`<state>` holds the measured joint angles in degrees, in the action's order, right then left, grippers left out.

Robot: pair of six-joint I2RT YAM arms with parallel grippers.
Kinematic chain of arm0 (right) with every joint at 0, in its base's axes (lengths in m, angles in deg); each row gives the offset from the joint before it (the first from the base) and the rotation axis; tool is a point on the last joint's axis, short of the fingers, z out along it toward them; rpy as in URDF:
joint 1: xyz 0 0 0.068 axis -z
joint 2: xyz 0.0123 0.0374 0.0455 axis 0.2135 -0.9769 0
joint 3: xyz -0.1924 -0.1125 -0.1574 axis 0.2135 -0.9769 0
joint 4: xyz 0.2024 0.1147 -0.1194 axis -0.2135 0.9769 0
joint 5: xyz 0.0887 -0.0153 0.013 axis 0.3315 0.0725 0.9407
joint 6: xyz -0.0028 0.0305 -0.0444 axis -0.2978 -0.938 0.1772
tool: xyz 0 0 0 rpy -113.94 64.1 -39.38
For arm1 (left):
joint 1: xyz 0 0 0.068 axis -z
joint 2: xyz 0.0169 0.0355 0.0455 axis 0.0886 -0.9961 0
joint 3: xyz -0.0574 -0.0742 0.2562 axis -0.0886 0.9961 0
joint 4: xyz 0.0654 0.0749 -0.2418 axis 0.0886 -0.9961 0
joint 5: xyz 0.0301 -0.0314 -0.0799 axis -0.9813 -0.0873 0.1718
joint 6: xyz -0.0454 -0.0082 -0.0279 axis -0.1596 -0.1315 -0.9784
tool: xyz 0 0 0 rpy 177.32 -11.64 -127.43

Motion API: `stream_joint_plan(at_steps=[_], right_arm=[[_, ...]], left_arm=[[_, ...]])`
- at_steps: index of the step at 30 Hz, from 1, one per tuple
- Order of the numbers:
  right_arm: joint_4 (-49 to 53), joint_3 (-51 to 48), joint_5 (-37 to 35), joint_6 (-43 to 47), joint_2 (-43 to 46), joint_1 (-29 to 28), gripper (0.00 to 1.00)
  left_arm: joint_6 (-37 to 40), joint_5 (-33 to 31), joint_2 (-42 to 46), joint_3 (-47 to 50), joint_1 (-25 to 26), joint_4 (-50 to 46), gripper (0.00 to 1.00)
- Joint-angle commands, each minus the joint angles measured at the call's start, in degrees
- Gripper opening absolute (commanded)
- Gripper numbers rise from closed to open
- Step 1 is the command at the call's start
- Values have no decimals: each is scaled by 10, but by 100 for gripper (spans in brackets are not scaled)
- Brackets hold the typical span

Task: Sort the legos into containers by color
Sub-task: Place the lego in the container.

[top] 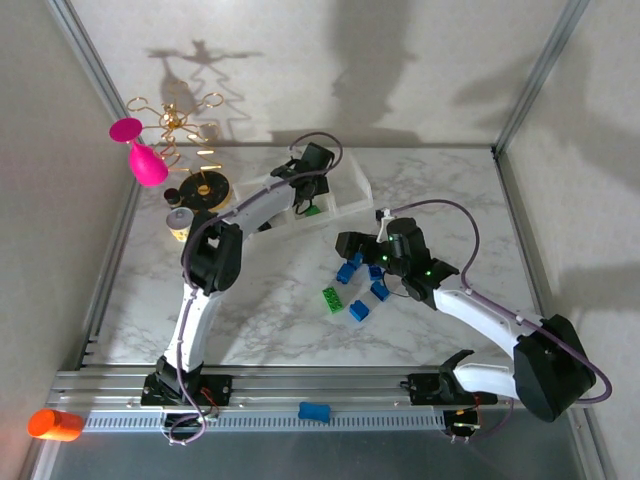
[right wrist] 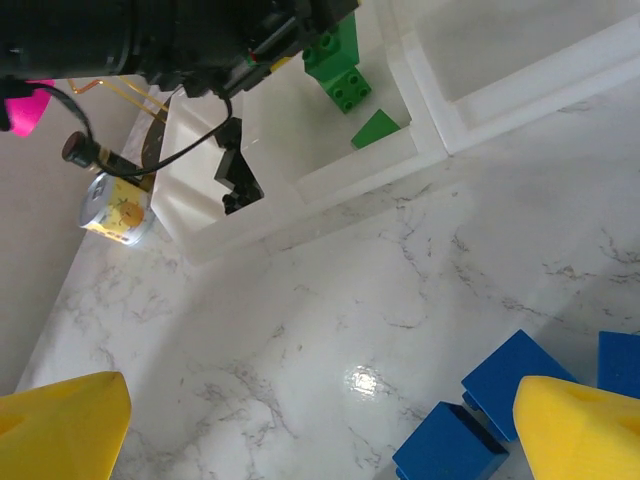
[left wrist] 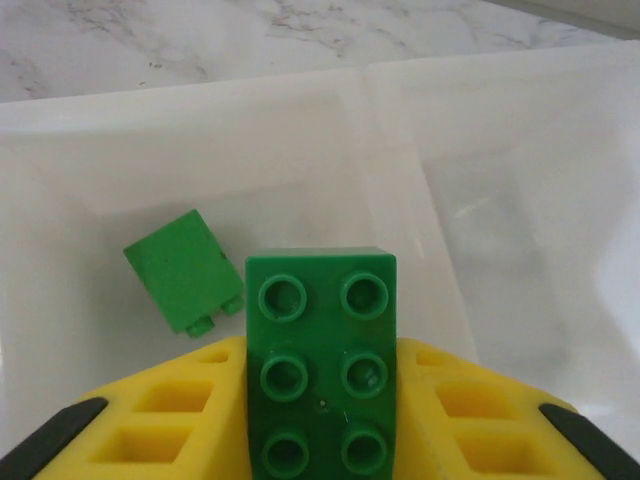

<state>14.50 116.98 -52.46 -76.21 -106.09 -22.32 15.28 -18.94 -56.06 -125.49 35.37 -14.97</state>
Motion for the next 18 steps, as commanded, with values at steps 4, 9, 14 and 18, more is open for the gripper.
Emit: stream_joint_plan(at_steps=[4,9,14,18], right_arm=[[-14,4,5,6,5,8,99],[-6,6,6,12,15,13,99],[28,9,6,28,27,13,99],[54,-8,8,38,60,13,99]], left_arm=[[11,-21,-24,-45,-9,-46,43],[23,-7,6,-44,-8,-47,51],[29,7,76,9,4,-35,52],[29,15,159,120,28,-1,54]])
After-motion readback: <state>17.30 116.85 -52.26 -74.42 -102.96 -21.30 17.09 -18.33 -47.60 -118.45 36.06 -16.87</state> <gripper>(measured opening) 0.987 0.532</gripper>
